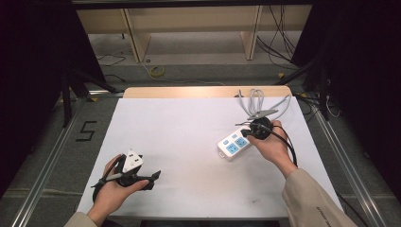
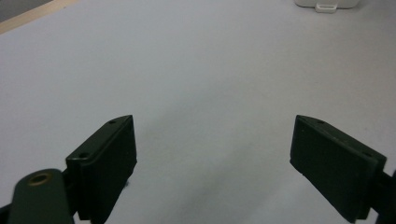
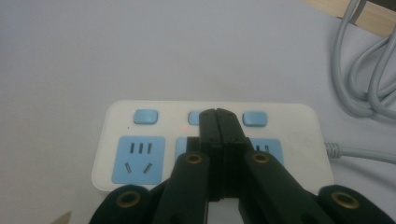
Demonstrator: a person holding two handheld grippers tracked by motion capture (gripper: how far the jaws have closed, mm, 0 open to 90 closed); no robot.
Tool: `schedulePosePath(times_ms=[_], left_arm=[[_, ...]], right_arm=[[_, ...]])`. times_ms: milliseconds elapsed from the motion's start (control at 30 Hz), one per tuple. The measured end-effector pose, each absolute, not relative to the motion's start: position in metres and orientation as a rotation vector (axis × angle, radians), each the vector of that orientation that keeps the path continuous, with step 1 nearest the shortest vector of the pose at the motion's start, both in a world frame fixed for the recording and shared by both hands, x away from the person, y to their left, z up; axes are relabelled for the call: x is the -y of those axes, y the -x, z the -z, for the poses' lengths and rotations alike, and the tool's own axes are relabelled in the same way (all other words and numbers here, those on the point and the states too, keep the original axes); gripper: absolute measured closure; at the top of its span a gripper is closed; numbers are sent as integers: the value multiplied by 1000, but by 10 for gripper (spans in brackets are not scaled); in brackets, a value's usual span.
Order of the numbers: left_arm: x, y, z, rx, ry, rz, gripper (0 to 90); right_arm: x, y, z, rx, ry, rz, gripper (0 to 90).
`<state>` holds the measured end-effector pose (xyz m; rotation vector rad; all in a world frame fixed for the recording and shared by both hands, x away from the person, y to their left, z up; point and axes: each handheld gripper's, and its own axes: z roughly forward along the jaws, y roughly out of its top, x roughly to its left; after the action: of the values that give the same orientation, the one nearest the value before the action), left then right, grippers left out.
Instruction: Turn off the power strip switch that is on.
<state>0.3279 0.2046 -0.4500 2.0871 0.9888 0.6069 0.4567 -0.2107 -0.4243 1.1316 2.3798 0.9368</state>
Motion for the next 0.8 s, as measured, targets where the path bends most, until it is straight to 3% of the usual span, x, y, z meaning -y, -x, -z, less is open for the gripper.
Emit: schedulePosePath(times_ms=[800], left_arm=[[-204,-328,450,-985,-2089,-608,143]], right_arm=[[199,-471,428,-2402,-1147,-894,900]])
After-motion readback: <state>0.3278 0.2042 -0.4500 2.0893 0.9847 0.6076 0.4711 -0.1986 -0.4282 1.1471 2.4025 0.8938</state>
